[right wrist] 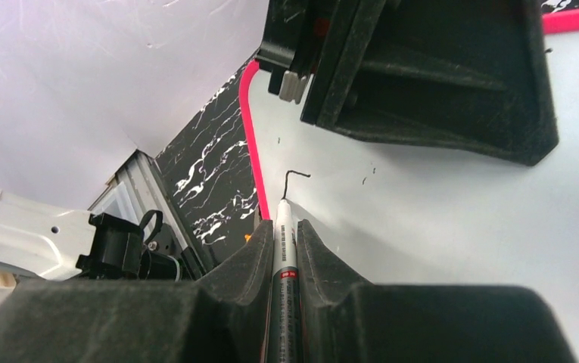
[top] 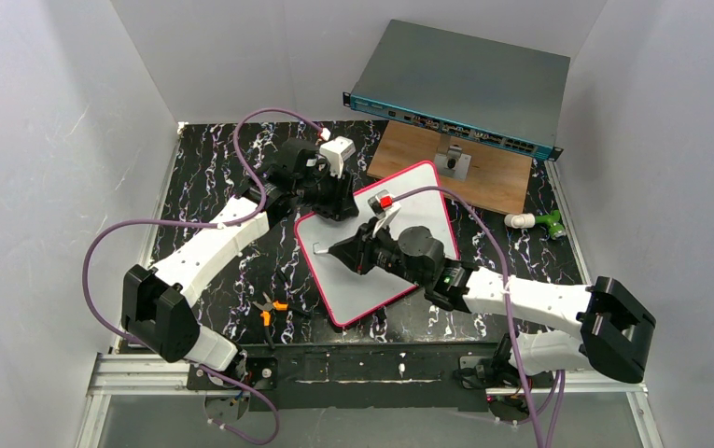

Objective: Write a sentence on the whiteboard

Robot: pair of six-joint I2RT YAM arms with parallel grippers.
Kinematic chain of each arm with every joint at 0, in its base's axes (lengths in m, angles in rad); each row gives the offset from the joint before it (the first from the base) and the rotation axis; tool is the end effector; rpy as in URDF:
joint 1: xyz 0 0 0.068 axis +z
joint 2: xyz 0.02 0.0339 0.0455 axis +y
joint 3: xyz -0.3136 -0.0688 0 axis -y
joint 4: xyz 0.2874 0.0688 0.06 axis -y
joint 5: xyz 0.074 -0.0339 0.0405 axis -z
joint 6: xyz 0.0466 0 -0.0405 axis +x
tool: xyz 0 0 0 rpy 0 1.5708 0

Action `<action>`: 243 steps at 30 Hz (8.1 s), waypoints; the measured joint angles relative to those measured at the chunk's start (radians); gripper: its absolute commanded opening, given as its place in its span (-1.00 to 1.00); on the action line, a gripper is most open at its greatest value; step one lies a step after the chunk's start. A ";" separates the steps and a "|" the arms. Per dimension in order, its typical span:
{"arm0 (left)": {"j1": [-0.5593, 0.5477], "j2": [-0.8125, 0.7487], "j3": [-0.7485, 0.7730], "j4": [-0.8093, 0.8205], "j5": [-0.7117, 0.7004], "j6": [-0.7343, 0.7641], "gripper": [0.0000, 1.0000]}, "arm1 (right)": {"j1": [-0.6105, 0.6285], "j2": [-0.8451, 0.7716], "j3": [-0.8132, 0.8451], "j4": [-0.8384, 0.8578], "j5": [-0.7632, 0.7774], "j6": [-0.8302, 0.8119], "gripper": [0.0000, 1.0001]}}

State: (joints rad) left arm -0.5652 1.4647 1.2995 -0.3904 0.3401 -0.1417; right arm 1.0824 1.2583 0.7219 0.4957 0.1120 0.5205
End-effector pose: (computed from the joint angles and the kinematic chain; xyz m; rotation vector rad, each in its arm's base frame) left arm 0.3129 -0.2168 0.3751 0.6619 2.0882 -0.7711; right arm 0.1554 0.2815 0.3117 -0.3912 1.6921 1.1285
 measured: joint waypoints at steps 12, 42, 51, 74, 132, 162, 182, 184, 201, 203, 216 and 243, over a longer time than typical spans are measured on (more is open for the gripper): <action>0.000 0.000 0.000 0.000 0.000 0.000 -1.00 | 0.010 -0.044 -0.045 -0.053 0.021 0.006 -0.97; 0.000 -0.001 -0.001 0.001 -0.001 0.003 -1.00 | 0.011 -0.149 -0.003 -0.203 0.084 -0.053 -0.97; 0.000 -0.001 -0.001 0.001 0.000 0.007 -1.00 | 0.011 -0.145 0.043 -0.267 0.121 -0.072 -0.97; 0.000 -0.007 -0.001 0.001 -0.001 0.011 -1.00 | -0.024 -0.097 0.090 -0.309 0.119 -0.127 -0.97; 0.000 -0.019 0.000 0.000 0.026 0.034 -1.00 | -0.033 -0.101 0.081 -0.367 0.061 -0.085 -0.97; 0.001 -0.019 0.000 0.002 0.037 0.038 -1.00 | -0.041 -0.048 0.172 -0.357 0.124 -0.178 -0.97; 0.001 -0.019 0.000 0.001 0.038 0.041 -1.00 | -0.042 -0.034 0.193 -0.285 0.118 -0.188 -0.97; 0.001 -0.019 0.000 0.001 0.038 0.040 -1.00 | -0.043 -0.049 0.190 -0.288 0.120 -0.187 -0.97; -0.001 -0.019 0.005 -0.003 0.043 0.036 -1.00 | -0.061 -0.130 0.131 -0.284 0.197 -0.177 -0.97; -0.001 -0.019 0.005 -0.003 0.043 0.036 -1.00 | -0.062 -0.119 0.131 -0.281 0.196 -0.175 -0.97; -0.001 -0.019 0.006 -0.007 0.042 0.037 -1.00 | -0.069 -0.092 0.131 -0.244 0.187 -0.151 -0.97; -0.001 -0.019 0.006 -0.003 0.046 0.043 -1.00 | -0.068 -0.139 0.068 -0.324 0.208 -0.113 -0.97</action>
State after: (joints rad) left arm -0.5659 1.4460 1.3052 -0.3931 0.3862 -0.0982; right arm 1.0145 1.1194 0.7898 0.1715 0.3195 0.4076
